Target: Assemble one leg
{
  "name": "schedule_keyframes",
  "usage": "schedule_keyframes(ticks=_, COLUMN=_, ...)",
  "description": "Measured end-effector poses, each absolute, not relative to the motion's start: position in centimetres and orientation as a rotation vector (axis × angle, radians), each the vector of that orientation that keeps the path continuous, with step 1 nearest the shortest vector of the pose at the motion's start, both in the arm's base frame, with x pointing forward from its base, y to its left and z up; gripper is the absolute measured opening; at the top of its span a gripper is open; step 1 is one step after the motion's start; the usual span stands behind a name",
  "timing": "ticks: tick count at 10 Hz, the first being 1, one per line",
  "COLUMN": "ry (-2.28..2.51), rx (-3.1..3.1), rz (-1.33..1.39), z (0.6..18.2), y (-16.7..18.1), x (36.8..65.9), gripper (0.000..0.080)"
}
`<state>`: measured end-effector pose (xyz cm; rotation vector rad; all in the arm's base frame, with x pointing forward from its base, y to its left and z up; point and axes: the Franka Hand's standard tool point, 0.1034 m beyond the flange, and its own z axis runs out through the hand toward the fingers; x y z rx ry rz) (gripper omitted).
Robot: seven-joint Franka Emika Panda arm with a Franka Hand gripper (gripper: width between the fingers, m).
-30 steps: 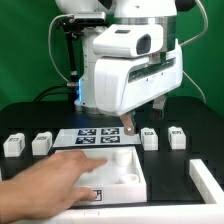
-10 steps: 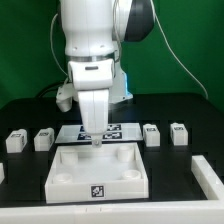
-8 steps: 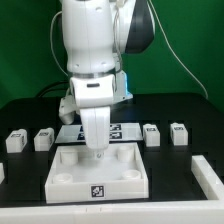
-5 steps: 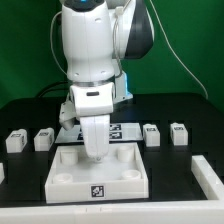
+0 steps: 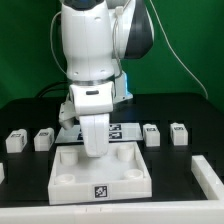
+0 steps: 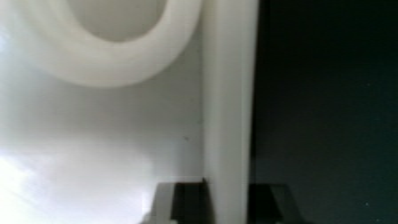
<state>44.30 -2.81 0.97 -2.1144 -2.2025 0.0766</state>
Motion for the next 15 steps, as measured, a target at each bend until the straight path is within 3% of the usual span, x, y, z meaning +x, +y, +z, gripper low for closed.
schedule_keyframes(ticks=5, ry=-2.162, rx=-2.162, rz=0.073, z=1.1, y=-2.2, x=44.8, gripper=0.0068)
schedule_keyframes(ticks=9, ry=-2.161, rx=-2.188, rz=-0.021, z=2.0, y=3.8, x=50.1, gripper=0.0061)
schedule_keyframes(ticks=11, ry=-2.126, rx=-2.182, rz=-0.008, z=1.3, y=6.1, x=50.3, gripper=0.0060)
schedule_keyframes(ticks=15, ry=-2.113, rx=-2.189, rz=-0.005, z=1.0, y=6.4, x=50.2, gripper=0.0064)
